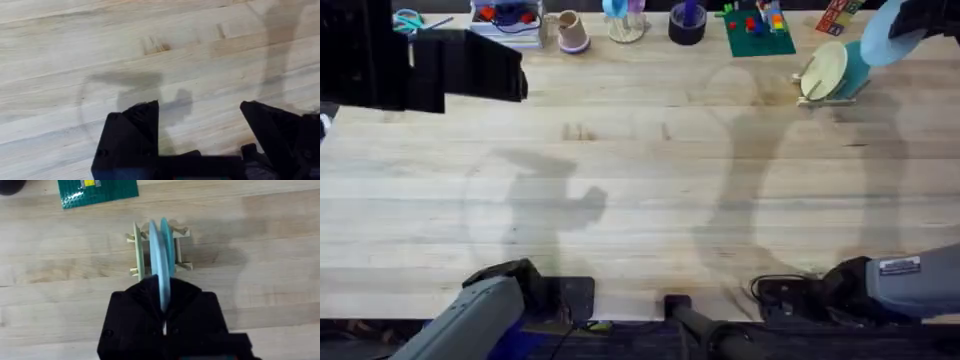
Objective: Pick up the plates from the table one by one and place each into a slot on the dish rack.
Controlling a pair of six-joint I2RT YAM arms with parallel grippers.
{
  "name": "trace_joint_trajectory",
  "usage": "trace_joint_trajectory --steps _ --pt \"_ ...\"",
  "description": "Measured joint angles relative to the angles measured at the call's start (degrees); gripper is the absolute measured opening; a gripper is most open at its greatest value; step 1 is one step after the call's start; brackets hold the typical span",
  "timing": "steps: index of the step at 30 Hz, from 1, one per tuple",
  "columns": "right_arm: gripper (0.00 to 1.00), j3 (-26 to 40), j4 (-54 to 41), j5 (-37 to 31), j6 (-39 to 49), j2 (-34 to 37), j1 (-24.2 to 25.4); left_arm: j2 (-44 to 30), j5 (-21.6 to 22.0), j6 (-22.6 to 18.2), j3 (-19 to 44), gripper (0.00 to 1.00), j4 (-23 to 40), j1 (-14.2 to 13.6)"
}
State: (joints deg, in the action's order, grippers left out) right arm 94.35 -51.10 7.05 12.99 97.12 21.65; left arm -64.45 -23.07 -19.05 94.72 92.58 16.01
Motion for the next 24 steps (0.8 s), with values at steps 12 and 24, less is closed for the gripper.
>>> trace_joint_trajectory --steps 12,24 --pt "0.033 0.00 1.78 -0.17 0.35 1.51 0.00 0.00 0.00 0.00 0.00 0.993 0.00 0.00" --pt "0.033 0.02 3.18 -0.99 0.31 2.54 -2.66 0.00 0.00 0.00 0.00 0.993 0.00 0.00"
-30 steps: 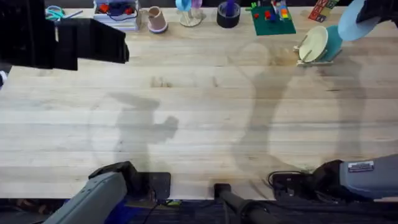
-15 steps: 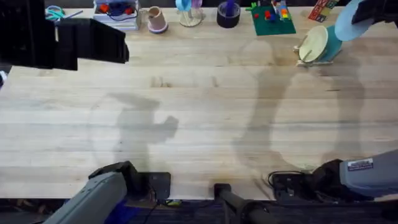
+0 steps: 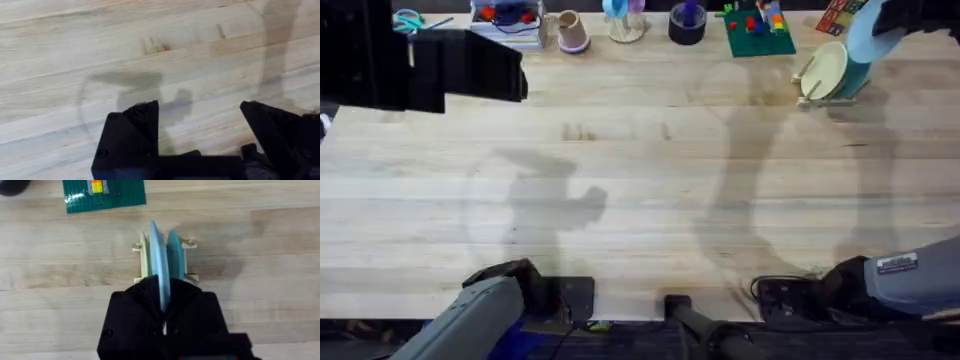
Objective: Pick up the plates from the table one by one and place each into a slot on the dish rack.
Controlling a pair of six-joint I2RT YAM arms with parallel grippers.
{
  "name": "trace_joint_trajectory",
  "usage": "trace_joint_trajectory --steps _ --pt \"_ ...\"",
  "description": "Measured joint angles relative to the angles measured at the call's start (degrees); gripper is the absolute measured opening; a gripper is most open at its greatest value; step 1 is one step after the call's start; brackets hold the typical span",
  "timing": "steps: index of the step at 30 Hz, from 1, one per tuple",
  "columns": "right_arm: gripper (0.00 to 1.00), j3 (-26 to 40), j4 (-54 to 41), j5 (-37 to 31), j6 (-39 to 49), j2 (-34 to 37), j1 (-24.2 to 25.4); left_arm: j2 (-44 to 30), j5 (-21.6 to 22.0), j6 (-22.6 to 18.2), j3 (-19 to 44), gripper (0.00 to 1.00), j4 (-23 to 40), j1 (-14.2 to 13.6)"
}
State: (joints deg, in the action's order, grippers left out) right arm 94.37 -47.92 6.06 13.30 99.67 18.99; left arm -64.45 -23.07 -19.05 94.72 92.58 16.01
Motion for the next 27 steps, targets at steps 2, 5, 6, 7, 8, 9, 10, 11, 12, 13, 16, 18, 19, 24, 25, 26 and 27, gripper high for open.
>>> trace_joint_trajectory --steps 2,5,6,7,8,9,10,11,12,13,16,18,19,24,25,26,27 --pt "0.033 0.00 0.00 -0.56 0.00 1.16 -0.22 0.00 0.00 0.00 0.00 0.993 0.00 0.00" --pt "0.033 0.00 0.00 -0.98 0.00 2.78 -0.22 0.00 0.00 0.00 0.00 0.993 0.00 0.00" --pt "0.033 0.00 0.00 -1.16 0.00 3.15 -0.22 0.00 0.00 -0.02 0.00 0.993 0.00 0.00" --pt "0.033 0.00 0.00 -1.31 0.00 3.34 -0.22 0.00 0.00 0.00 0.01 0.993 0.00 0.00" --pt "0.033 0.00 0.02 -1.39 0.00 3.44 -0.22 0.00 0.00 -0.02 0.00 0.993 0.00 0.00" --pt "0.033 0.00 0.12 -1.40 0.00 3.44 -0.22 0.00 0.00 0.00 0.00 0.993 0.00 0.00" --pt "0.033 0.00 0.31 -1.51 -0.02 3.44 -0.22 0.00 0.00 0.00 0.00 0.993 0.00 0.00" --pt "0.033 0.00 0.51 -1.59 -0.02 3.46 -0.22 0.00 0.00 0.00 0.00 0.993 0.00 0.00" --pt "0.033 0.00 0.59 -1.61 -0.04 3.44 -0.22 0.00 0.00 0.00 0.00 0.993 0.00 0.00" --pt "0.033 0.00 0.61 -1.67 -0.04 3.44 -0.22 0.00 0.00 0.00 0.01 0.993 0.00 0.00" --pt "0.033 0.00 0.66 -1.79 -0.09 3.44 -0.22 0.00 0.00 0.00 0.00 0.993 0.00 0.00" --pt "0.033 0.00 0.74 -1.79 -0.20 3.44 -0.22 0.00 0.00 0.00 0.02 0.993 0.00 0.00" --pt "0.033 0.00 0.79 -1.79 -0.20 3.44 -0.22 0.00 0.00 -0.01 0.00 0.993 0.00 0.00" --pt "0.033 0.00 0.87 -1.79 -0.24 3.50 -0.22 0.00 0.00 -0.02 0.00 0.993 0.00 0.00" --pt "0.033 0.00 0.94 -1.79 -0.30 3.60 -0.22 0.00 0.00 -0.02 0.00 0.993 0.00 0.00" --pt "0.033 0.00 0.99 -1.79 -0.43 3.81 -0.22 0.00 0.00 0.00 0.00 0.993 0.00 0.00" --pt "0.033 0.02 1.09 -1.79 -0.52 4.17 -0.22 0.00 0.00 0.00 0.00 0.993 0.00 0.00"
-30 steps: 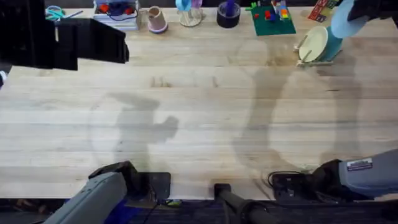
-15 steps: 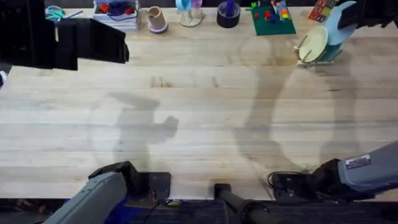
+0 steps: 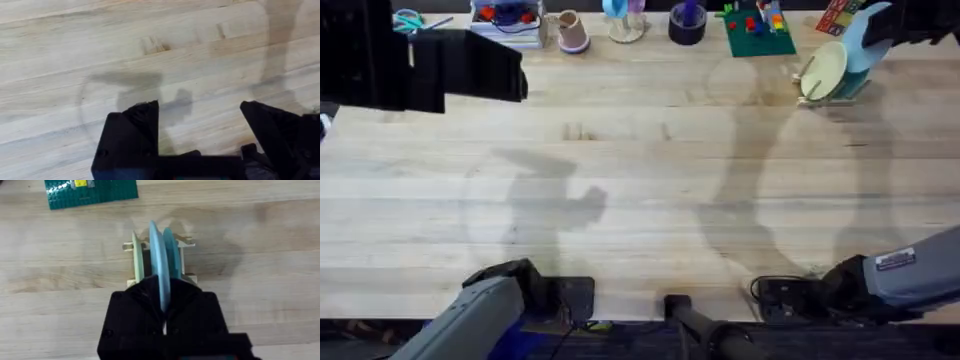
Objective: Pick up the plates from the table one by one and place each into a slot on the dish rack.
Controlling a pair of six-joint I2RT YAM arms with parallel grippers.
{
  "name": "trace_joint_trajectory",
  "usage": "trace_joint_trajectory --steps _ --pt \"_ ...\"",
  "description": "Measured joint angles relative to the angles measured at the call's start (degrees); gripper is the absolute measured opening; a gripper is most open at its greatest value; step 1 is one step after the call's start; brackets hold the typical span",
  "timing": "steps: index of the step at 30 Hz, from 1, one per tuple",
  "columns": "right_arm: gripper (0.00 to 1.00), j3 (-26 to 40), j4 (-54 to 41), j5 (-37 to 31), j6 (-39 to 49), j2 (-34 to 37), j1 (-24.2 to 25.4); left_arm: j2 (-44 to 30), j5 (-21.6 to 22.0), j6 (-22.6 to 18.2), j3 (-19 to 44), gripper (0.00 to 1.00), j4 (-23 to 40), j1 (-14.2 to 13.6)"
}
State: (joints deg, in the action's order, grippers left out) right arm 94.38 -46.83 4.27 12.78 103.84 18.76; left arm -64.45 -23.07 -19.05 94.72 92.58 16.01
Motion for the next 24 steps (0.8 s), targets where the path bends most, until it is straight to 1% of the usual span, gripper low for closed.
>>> trace_joint_trajectory --steps 5,15,24 --pt "0.033 0.03 0.07 0.01 -0.37 2.72 -0.08 0.00 0.00 0.00 0.00 0.993 0.00 0.00" --pt "0.033 0.24 0.51 -0.26 -0.56 3.71 -1.75 0.00 0.00 0.00 0.00 0.993 0.00 0.00" --pt "0.033 0.24 0.51 -0.35 -0.56 3.71 -1.84 0.00 0.00 0.00 0.00 0.993 0.00 0.00"
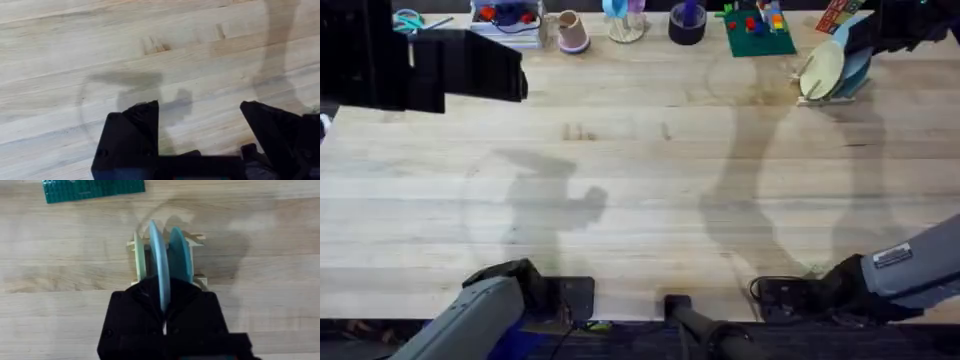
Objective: Pick up the plates from the table one by one and place each into a slot on the dish rack.
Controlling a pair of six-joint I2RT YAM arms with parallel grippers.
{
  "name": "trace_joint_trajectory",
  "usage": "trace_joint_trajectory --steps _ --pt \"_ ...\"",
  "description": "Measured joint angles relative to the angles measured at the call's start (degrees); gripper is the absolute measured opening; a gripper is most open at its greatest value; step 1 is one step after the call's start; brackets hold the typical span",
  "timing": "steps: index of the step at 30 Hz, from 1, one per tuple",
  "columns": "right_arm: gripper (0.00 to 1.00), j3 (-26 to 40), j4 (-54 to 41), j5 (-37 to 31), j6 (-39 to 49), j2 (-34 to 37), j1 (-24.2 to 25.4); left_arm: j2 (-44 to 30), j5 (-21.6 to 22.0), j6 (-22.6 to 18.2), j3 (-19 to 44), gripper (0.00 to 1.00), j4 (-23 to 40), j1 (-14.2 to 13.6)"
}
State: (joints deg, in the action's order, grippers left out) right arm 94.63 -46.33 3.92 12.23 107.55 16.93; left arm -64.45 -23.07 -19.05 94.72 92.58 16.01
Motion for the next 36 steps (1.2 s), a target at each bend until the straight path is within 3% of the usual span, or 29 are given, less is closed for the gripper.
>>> trace_joint_trajectory --steps 36 --pt "0.063 0.07 0.02 -0.04 -0.01 0.45 0.00 0.00 0.00 -0.01 0.00 0.993 0.00 0.00"
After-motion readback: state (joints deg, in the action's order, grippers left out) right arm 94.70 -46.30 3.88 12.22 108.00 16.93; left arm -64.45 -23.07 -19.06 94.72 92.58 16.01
